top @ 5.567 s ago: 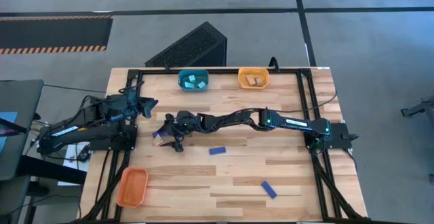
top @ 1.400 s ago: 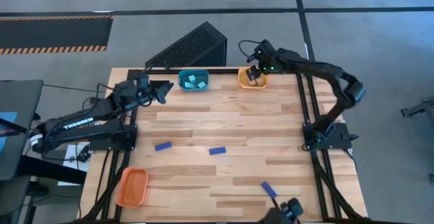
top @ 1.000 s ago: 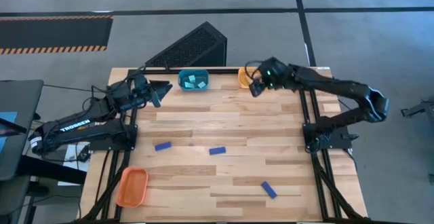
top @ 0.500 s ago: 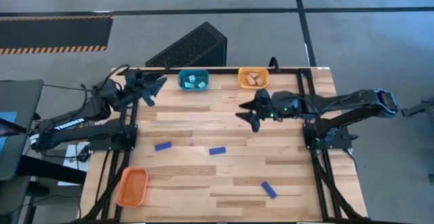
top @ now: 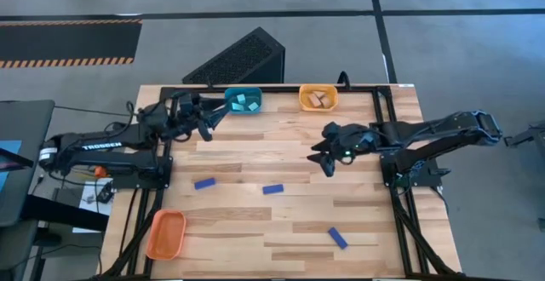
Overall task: Sort & place blocks by color
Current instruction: Put the bottom right blue blocks into the orange bin
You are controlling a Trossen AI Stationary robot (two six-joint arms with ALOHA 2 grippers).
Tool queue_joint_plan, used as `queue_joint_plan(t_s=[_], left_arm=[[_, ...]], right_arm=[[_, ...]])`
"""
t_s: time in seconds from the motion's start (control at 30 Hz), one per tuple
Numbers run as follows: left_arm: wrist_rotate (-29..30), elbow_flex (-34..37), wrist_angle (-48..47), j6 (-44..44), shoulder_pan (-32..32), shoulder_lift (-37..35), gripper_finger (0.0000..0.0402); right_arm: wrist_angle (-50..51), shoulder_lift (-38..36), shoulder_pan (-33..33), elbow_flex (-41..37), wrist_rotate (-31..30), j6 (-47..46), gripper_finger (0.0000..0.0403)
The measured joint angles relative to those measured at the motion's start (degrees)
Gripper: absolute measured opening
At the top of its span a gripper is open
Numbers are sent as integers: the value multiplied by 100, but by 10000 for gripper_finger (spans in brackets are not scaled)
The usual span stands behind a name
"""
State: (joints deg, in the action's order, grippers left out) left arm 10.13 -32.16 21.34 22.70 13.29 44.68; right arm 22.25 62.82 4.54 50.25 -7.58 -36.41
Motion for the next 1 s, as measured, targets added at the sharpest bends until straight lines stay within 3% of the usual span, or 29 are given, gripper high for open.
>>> queue_joint_plan(t_s=[0.3,0.47,0.6,0.77,0.93,1.0], left_arm=[[877,-2,195,91,-754,123,165],[1541,-13,718,193,-1483,663,164],[2021,-390,464,155,-2033,1199,164],[2299,-1367,-1309,-368,-2262,1567,164],[2376,-2508,-3603,-733,-2026,1505,164],[2382,-2723,-4086,-919,-1936,1469,164]], right_arm=[[814,-396,-153,-1,-64,280,191],[1552,-147,-288,-14,-67,805,186],[1267,101,-272,-399,52,989,186],[551,167,62,-884,313,256,186],[768,71,755,-954,-345,-1199,179],[998,84,1045,-957,-588,-1918,175]])
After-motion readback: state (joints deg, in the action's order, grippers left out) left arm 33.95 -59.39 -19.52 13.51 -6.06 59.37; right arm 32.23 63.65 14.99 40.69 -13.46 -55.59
